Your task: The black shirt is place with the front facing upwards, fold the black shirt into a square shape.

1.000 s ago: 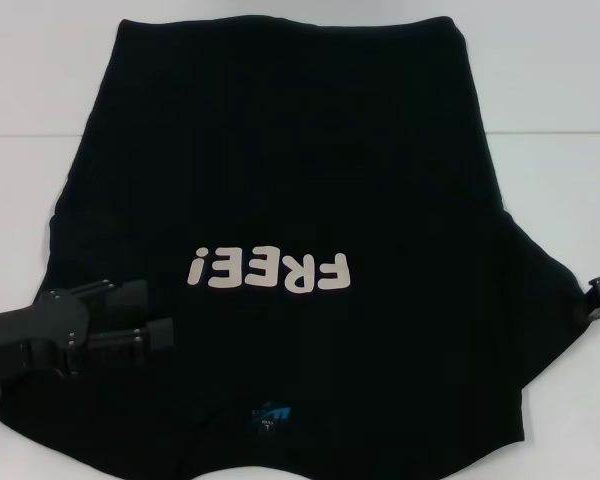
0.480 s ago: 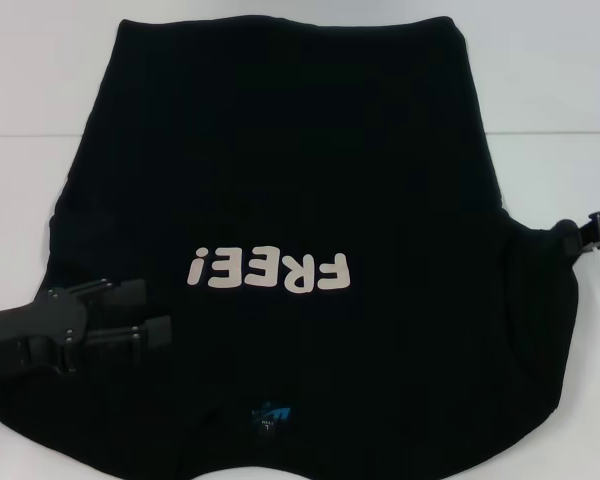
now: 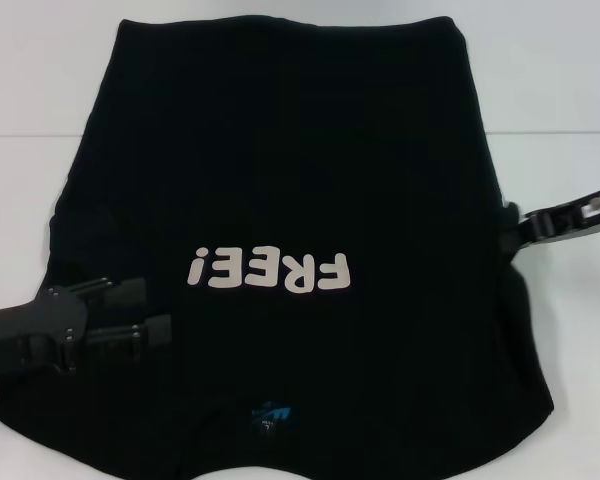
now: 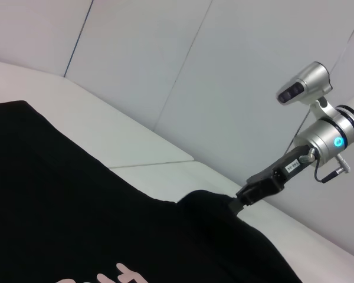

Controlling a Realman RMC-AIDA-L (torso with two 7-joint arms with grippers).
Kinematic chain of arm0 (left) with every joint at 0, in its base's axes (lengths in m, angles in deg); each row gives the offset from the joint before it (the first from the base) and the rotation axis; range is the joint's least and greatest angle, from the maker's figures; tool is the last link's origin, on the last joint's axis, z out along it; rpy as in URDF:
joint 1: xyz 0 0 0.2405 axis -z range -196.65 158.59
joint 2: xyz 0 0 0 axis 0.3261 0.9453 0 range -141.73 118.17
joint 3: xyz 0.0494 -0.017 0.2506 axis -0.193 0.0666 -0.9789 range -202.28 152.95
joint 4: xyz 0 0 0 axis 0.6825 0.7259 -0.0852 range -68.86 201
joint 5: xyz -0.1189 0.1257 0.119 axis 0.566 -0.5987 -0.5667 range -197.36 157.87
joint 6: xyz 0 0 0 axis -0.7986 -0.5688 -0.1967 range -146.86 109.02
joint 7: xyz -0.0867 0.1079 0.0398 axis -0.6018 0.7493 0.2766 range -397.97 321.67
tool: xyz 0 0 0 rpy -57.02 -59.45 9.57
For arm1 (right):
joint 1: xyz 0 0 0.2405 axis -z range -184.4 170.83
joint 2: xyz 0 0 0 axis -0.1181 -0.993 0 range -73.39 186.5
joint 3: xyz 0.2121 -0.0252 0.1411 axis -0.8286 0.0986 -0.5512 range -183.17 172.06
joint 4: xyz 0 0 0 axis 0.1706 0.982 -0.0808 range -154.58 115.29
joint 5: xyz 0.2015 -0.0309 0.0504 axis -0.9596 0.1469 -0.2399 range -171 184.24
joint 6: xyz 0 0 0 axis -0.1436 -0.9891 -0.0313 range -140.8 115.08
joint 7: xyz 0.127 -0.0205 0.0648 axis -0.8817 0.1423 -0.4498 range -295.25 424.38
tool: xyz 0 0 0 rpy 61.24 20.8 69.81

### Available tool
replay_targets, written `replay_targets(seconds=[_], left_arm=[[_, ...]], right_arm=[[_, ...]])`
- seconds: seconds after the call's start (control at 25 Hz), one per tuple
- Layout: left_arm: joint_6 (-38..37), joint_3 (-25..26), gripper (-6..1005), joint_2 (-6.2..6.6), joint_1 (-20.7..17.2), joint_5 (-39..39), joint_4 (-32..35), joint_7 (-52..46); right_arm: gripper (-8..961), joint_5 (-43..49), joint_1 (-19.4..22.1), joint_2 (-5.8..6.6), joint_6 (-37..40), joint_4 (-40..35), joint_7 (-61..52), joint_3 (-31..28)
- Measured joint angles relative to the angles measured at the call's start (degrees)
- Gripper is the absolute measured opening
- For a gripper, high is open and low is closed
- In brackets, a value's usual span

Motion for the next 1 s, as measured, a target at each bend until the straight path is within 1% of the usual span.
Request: replay_targets(seconds=[0.16,0.24,0.28,0.32,0.68,1.0], left_arm=[[0.06,0.09,887,-0.01,0.01,0.00,0.00,0.00],[0.10,0.11,887,-0.01,0.01,0.00,0.00,0.00],[0.12,0.14,887,-0.01,0.01,0.00,0.00,0.00],[0.15,0.18,887,-0.01,0.01,0.00,0.00,0.00],[0.77,0.26,887,-0.01,0.01,0.00,0.00,0.00],[0.99,0.31,887,-0.01,0.02,0.00,0.00,-0.08]], right_arm=[[25,-0.04,-1.38,-1.20,0.85,0.59,0.19,1.36],[26,-0.08,-1.75,-2.07,1.49,0.48,0.21,2.25],[27,-0.08,-1.75,-2.07,1.49,0.48,0.21,2.25],[27,-0.12,-1.80,-2.37,1.60,0.41,0.22,2.58],[32,-3.55,-1.83,-2.58,3.36,0.38,1.01,2.95],[37,-4.29,-1.79,-2.46,1.37,1.22,0.84,2.61]])
